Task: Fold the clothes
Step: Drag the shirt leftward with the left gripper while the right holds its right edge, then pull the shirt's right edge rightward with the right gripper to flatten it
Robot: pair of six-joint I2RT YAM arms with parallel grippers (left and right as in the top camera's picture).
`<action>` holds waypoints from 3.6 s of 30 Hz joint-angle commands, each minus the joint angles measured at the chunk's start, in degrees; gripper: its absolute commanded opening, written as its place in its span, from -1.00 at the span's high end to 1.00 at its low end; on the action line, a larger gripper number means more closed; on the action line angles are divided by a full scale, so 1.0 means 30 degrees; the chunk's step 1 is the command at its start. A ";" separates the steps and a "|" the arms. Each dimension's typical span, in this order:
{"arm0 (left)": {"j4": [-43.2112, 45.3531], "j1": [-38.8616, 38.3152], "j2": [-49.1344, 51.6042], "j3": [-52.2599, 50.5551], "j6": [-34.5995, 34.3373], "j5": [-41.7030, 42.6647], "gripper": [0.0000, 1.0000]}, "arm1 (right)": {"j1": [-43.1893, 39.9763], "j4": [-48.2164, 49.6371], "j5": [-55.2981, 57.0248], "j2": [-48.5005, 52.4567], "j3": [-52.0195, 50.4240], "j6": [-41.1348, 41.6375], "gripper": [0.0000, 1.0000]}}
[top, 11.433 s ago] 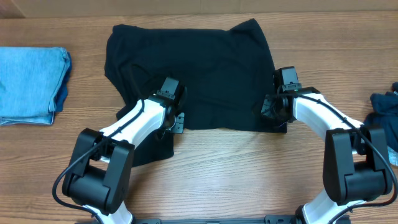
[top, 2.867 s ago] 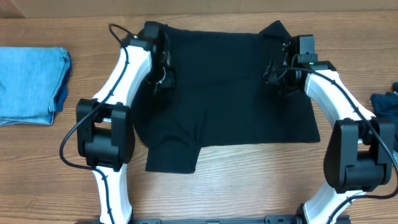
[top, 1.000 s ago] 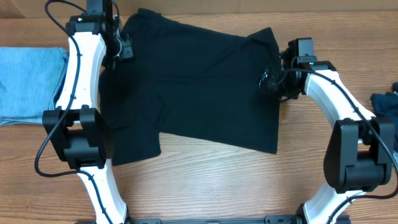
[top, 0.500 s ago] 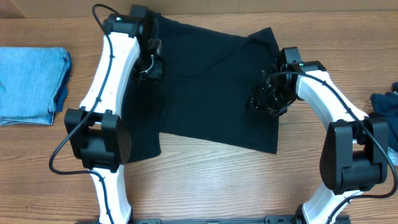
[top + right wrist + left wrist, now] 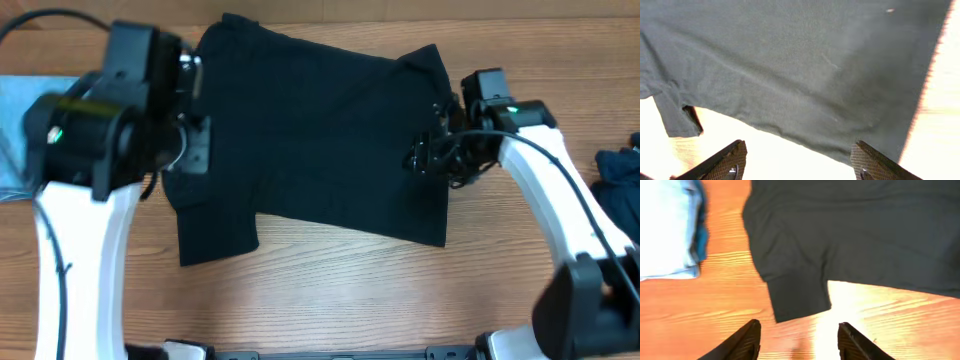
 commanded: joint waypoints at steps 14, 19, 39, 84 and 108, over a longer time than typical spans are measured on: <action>0.2958 -0.1078 -0.4707 -0.2550 -0.1749 -0.1188 -0.61 | -0.0328 -0.1005 0.2251 -0.1501 -0.4692 0.3847 -0.65; 0.3002 -0.1078 -0.5340 -0.2550 -0.1515 -0.1188 -0.73 | -0.0328 0.1537 0.2120 -0.1501 -0.7854 0.5049 -0.70; 0.2594 -0.1078 -0.4743 -0.2557 -0.1260 -0.0503 -0.72 | -0.0350 0.6790 0.1326 -0.1501 -1.1832 0.8706 -0.53; 0.2878 -0.1078 -0.4495 -0.2557 -0.1188 -0.0321 -0.79 | -0.7912 0.4692 0.9041 -0.1501 -1.1832 1.0775 0.92; 0.3519 -0.1035 -0.4495 -0.2557 -0.1056 -0.1304 -1.00 | -0.8342 0.7169 0.5034 -0.4656 -1.1030 0.5836 -0.14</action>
